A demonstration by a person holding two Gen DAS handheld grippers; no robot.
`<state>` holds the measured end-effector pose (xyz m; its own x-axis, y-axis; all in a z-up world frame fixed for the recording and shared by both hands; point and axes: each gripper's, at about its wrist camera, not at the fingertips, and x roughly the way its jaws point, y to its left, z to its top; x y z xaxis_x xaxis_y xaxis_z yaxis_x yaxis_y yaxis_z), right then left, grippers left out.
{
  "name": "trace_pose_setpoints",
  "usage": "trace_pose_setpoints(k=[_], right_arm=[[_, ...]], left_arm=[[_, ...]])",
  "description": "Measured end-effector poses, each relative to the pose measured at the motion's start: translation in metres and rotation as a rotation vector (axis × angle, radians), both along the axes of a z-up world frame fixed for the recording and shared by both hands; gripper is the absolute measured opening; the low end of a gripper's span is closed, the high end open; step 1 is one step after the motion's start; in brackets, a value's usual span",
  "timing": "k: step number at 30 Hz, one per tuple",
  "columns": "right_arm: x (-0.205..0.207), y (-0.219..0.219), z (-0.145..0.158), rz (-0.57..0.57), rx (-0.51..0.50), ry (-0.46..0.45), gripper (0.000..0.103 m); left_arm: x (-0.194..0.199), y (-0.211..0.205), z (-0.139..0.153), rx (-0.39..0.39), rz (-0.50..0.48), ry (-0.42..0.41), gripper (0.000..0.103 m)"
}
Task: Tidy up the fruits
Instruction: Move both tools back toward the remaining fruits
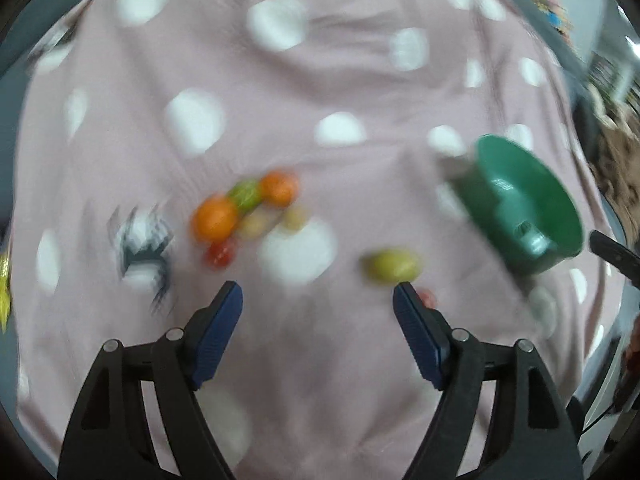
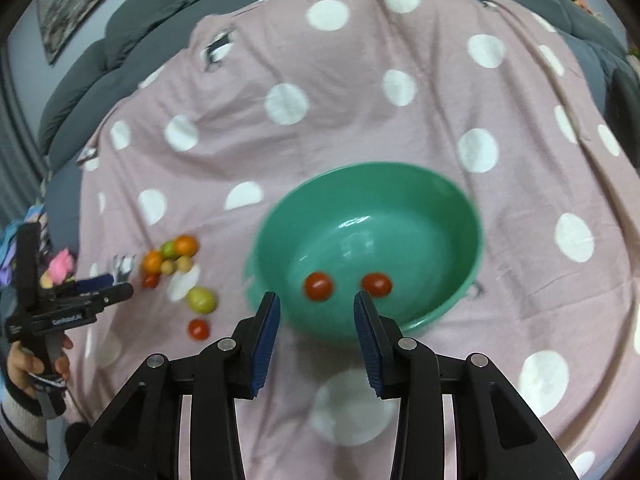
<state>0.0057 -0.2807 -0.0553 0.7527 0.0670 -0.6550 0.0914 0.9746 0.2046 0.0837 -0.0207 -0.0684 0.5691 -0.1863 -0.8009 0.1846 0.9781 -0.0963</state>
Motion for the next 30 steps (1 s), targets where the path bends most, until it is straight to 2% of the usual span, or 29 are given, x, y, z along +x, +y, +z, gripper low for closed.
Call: trace_pose_setpoints(k=[3,6,14,23,30], right_arm=[[-0.006,0.025,-0.003,0.066,-0.004,0.014,0.039],[-0.007,0.053,-0.010,0.147,-0.005,0.040,0.039],[0.008,0.109,-0.047,0.247,0.018,0.163,0.039],[0.030,0.131,-0.053,0.286,-0.014,0.202,0.039],[0.069,0.151,-0.044,0.329,-0.026,0.165,0.039]], left_arm=[[-0.020,0.030,-0.018,-0.045,0.056,0.061,0.078],[-0.037,0.043,-0.029,-0.080,0.073,0.095,0.078],[-0.059,0.038,-0.033,-0.144,0.014,0.102,0.078],[-0.041,0.056,-0.036,-0.171,0.053,0.086,0.077],[0.004,0.061,-0.030,-0.146,0.058,0.041,0.075]])
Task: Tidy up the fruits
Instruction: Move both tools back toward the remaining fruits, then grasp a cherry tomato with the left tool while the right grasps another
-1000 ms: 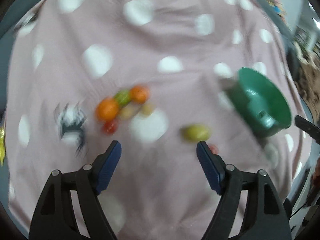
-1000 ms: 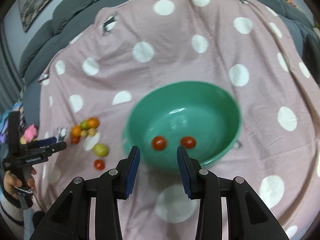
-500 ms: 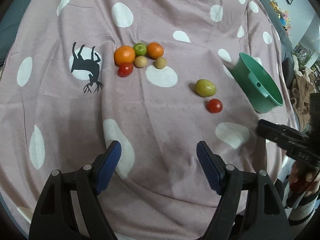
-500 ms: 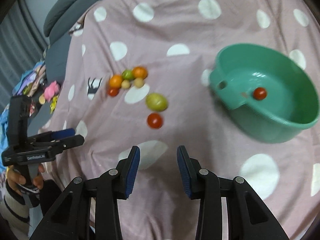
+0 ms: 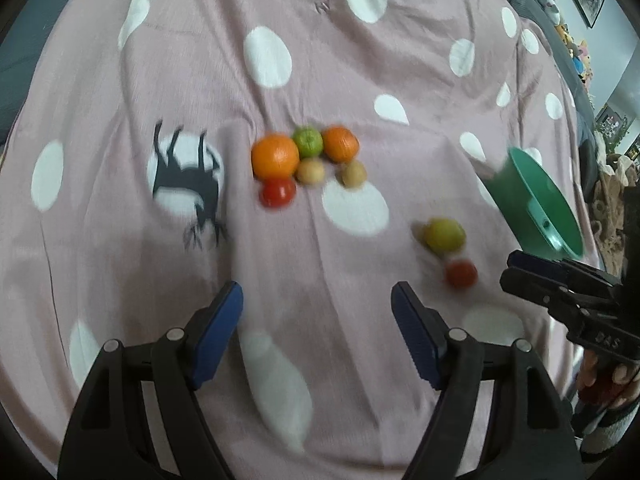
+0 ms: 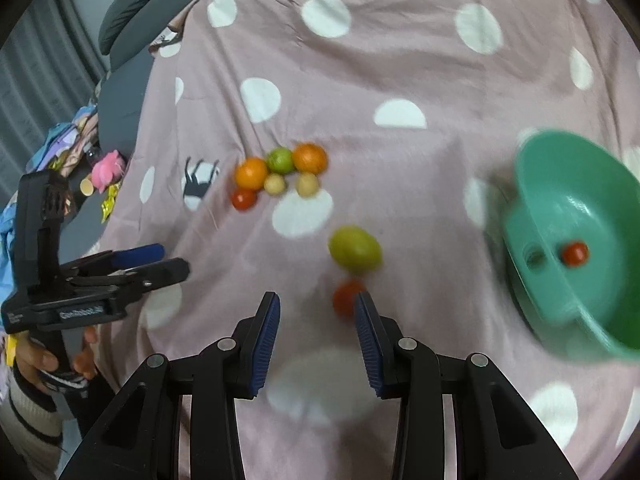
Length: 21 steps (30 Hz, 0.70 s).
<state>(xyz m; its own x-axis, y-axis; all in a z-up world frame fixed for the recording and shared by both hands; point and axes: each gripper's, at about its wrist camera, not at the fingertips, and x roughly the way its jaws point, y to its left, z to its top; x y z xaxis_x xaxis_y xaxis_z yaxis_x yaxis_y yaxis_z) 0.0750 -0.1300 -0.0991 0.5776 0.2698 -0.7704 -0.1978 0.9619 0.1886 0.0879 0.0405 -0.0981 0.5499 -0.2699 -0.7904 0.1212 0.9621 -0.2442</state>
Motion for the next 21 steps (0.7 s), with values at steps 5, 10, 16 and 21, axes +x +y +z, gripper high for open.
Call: trace_pose_setpoints(k=[5,10,16,21], right_arm=[[0.042,0.012,0.000,0.001,0.001,-0.006,0.039],[0.087,0.024,-0.015,0.010,-0.020,0.029,0.039],[0.125,0.034,-0.032,0.016,-0.040,0.068,0.039],[0.135,0.038,-0.039,0.020,-0.042,0.093,0.039]], left_arm=[[0.045,-0.001,-0.008,0.056,0.005,0.006,0.069],[0.078,-0.008,-0.019,0.131,0.001,0.016,0.066],[0.096,-0.009,-0.028,0.215,0.014,0.032,0.053],[0.080,0.005,-0.011,0.161,-0.002,-0.050,0.049]])
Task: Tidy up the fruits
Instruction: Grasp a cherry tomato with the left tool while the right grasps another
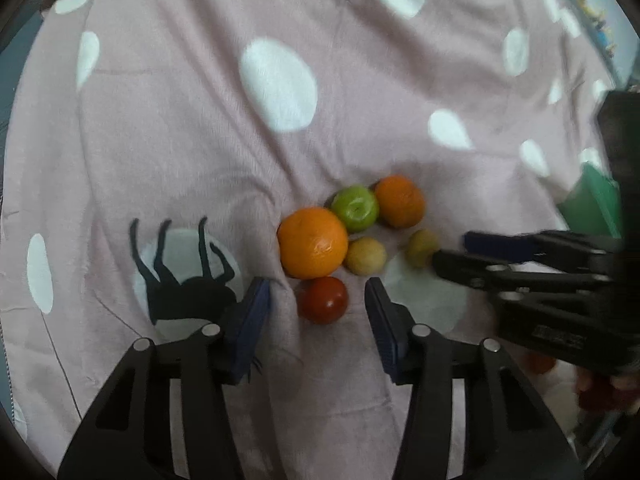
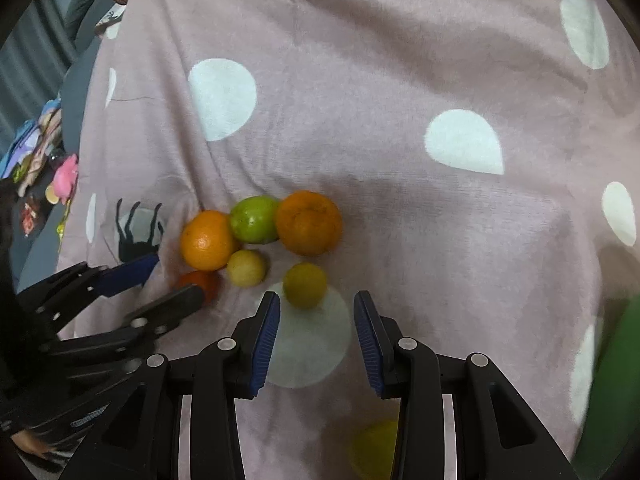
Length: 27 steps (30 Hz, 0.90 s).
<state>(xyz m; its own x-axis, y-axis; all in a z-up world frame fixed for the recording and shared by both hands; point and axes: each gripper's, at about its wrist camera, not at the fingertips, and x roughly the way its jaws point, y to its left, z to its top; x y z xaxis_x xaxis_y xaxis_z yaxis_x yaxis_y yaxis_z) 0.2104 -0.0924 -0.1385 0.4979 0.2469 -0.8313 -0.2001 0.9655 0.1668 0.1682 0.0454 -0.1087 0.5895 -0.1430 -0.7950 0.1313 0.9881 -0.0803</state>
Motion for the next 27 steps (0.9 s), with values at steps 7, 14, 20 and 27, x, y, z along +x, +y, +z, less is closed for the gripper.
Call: trace_pose_setpoints(k=[7,14,20,27], right_arm=[[0.003,-0.001,-0.008,0.010,0.006,0.014,0.039],[0.009,-0.004,-0.009,0.023,0.002,0.016,0.039],[0.019,0.009,-0.012,0.044,-0.027,0.014,0.039],[0.026,0.026,-0.014,0.070,-0.094,-0.001,0.036]], left_arm=[[0.005,-0.008,-0.012,-0.004,-0.076,0.053,0.038],[0.004,-0.015,-0.009,-0.008,-0.105,0.039,0.035],[0.016,-0.025,-0.018,0.051,-0.116,0.048,0.035],[0.028,-0.040,-0.031,0.129,-0.144,0.104,0.027]])
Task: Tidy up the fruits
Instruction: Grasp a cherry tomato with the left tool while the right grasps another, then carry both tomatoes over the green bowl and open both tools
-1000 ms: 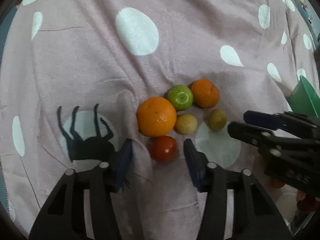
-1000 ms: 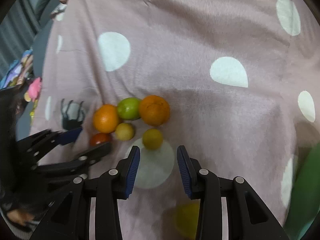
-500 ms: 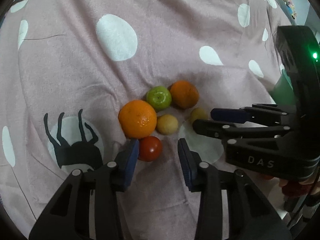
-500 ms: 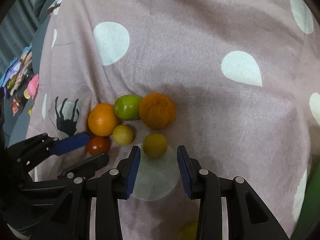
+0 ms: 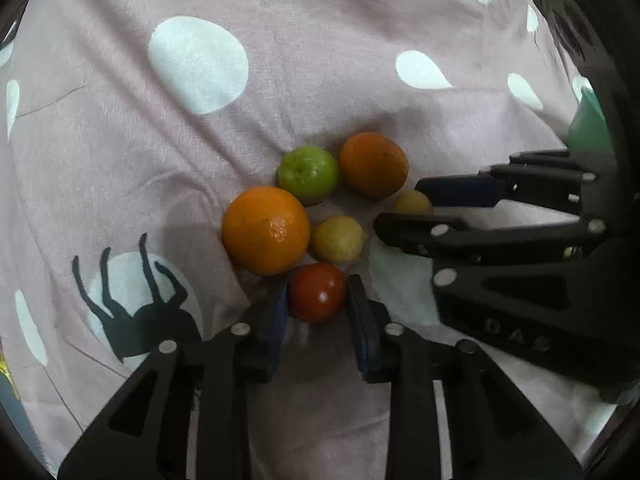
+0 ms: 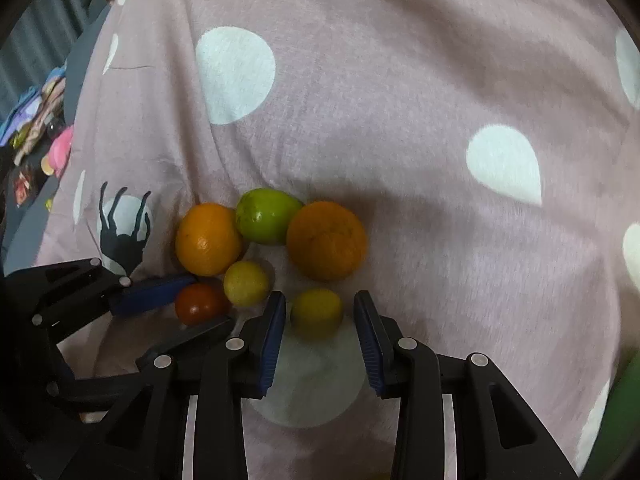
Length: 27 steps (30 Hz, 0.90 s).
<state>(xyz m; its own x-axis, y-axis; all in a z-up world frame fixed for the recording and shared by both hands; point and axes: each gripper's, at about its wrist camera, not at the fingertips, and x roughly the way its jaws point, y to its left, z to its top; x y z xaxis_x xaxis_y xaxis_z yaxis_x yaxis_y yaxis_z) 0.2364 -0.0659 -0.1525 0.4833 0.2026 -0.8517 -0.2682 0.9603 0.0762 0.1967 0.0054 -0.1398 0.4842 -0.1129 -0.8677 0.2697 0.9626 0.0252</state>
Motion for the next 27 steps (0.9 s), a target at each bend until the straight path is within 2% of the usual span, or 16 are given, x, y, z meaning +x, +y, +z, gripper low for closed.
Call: trace_pose_setpoints(k=[2,5,7,11,17,21,27], right_arm=[[0.001,0.003,0.000,0.006,-0.021,-0.008,0.028],[-0.002,0.003,0.000,0.005,-0.019,-0.016,0.028],[-0.006,-0.002,0.003,-0.002,0.006,-0.020,0.028],[-0.026,-0.018,0.025,-0.021,0.069,-0.062,0.028],[-0.075,-0.056,0.066,-0.067,0.131,-0.146,0.028],[-0.113,-0.085,0.077,-0.144,0.171,-0.195,0.028],[-0.167,-0.126,0.090,-0.270,0.193,-0.246,0.028]], left_arm=[[0.002,0.005,0.001,-0.049,0.013,0.007,0.027],[-0.001,0.006,0.002,-0.052,0.018,-0.003,0.027],[-0.009,0.012,0.006,-0.085,0.025,0.004,0.026],[-0.029,0.021,0.025,-0.140,0.033,-0.020,0.026],[-0.067,0.029,0.062,-0.216,0.032,-0.081,0.027],[-0.087,0.026,0.082,-0.263,0.013,-0.101,0.027],[-0.111,-0.011,0.100,-0.292,-0.064,-0.121,0.027]])
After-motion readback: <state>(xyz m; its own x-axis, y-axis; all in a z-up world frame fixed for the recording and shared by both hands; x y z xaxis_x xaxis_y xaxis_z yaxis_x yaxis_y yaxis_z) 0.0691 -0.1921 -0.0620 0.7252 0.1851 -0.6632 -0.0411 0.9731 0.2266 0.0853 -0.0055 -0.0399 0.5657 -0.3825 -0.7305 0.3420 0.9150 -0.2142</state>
